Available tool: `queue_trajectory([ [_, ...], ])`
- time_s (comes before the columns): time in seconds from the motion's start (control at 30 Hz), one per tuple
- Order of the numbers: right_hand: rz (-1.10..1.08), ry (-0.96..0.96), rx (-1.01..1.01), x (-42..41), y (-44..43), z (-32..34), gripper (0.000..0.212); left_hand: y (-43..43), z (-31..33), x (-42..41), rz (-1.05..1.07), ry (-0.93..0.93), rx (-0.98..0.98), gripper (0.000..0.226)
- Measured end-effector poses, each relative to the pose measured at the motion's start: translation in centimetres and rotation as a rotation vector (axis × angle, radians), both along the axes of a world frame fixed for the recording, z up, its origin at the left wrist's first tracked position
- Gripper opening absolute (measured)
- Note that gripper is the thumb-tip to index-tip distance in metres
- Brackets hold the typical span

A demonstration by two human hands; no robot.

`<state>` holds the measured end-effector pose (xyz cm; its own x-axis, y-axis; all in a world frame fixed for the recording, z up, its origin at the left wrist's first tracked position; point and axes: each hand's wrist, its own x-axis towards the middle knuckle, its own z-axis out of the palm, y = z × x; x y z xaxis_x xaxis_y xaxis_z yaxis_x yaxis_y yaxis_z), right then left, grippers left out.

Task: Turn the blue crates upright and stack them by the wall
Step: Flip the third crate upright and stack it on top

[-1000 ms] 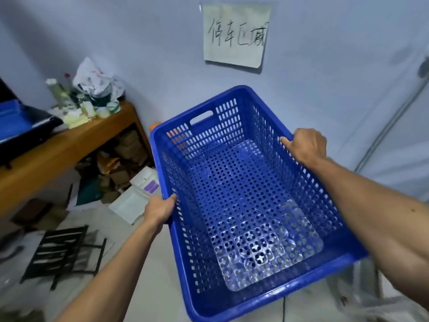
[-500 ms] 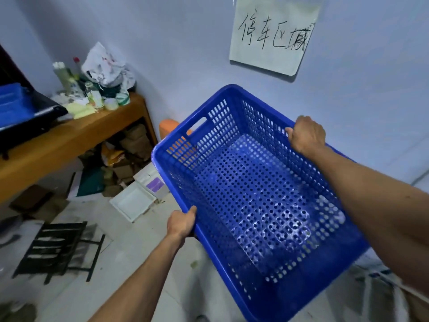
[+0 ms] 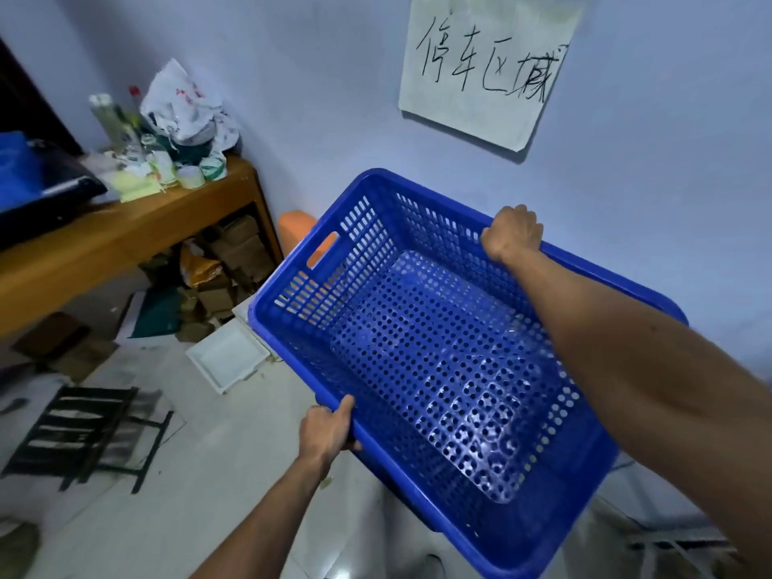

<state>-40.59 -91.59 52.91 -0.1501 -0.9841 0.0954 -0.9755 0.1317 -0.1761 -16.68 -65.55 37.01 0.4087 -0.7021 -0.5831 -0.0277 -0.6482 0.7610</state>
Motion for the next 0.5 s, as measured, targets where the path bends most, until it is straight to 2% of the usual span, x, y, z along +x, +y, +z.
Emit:
queue_trajectory([
  [0.27,0.142,-0.013,0.050,0.8,-3.4,-2.1,0.026,-0.6,-0.8,-2.8,0.104,0.104,0.044,0.031],
  [0.5,0.031,-0.083,-0.061,-0.6,-5.2,-3.9,0.021,-1.4,-0.1,-3.7,0.090,-0.097,-0.031,0.045],
])
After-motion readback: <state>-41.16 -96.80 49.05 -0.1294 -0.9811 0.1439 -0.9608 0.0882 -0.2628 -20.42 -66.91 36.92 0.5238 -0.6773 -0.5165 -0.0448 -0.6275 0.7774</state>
